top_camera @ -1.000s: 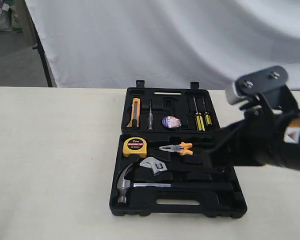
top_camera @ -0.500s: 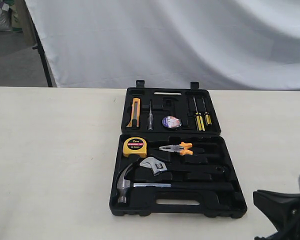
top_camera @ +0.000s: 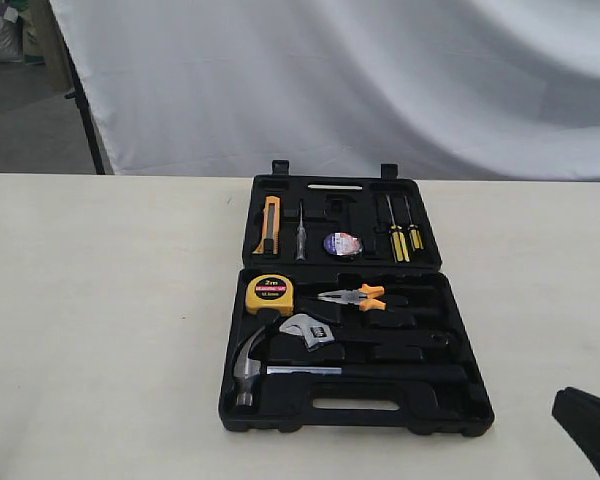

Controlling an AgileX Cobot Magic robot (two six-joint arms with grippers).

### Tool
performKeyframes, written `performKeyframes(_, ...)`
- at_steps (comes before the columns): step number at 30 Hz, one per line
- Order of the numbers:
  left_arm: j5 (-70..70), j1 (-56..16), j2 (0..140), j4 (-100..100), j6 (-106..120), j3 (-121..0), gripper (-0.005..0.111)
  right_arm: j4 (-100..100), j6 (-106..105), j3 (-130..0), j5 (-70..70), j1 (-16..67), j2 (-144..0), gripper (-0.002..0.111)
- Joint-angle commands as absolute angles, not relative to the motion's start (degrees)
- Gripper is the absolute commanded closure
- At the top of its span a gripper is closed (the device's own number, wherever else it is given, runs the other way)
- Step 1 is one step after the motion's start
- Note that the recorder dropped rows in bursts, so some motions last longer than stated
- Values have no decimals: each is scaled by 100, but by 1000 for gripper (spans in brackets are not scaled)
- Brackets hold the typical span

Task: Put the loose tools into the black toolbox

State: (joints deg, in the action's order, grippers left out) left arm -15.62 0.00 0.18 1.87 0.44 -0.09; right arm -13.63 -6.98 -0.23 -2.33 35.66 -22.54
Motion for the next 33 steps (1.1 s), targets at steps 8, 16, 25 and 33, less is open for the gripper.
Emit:
performKeyframes(8,-1548,-4,0,173,0,0,106,-1343,-407,0,0,823,-96,109)
performKeyframes(16,-1548,-4,0,173,0,0,106,-1274,-717,0,554,616,0,109)
performKeyframes(25,-1548,-4,0,173,0,0,106,-1274,-717,0,554,616,0,109)
performKeyframes(33,-1548,-4,0,173,0,0,106,-1274,-717,0,554,616,0,109)
